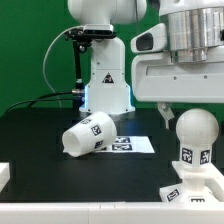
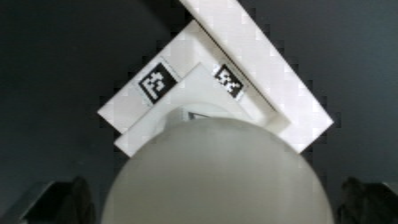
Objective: Assemble lamp
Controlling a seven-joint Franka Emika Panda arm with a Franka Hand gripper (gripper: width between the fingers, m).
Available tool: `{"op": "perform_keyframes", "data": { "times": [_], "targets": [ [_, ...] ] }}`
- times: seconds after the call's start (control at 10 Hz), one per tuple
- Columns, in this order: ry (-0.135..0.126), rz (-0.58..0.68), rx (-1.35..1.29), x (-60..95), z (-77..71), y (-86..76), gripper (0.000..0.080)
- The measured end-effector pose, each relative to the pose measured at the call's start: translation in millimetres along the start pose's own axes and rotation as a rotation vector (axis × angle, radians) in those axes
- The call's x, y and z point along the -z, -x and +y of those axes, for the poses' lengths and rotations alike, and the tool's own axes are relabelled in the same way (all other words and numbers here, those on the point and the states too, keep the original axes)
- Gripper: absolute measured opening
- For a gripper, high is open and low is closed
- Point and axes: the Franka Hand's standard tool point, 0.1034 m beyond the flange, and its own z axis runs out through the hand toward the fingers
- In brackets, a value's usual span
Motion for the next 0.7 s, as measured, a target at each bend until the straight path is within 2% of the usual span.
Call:
{"op": "perform_keyframes", "data": {
  "times": [0.2,0.4,0.5,0.7],
  "targets": [
    [0.013,0.006,0.161,-0.2,1.1,-0.5,0.0699],
    [0.084,0.041,0.551,-1.5,-4.6,3.1,0.0699],
    [0.104,0.051,0.748,-0.7,-6.3,1.4,0.0699],
    [0.103,0.070,0.873,0.8,-0.7,-6.5,0.0699]
  ]
}}
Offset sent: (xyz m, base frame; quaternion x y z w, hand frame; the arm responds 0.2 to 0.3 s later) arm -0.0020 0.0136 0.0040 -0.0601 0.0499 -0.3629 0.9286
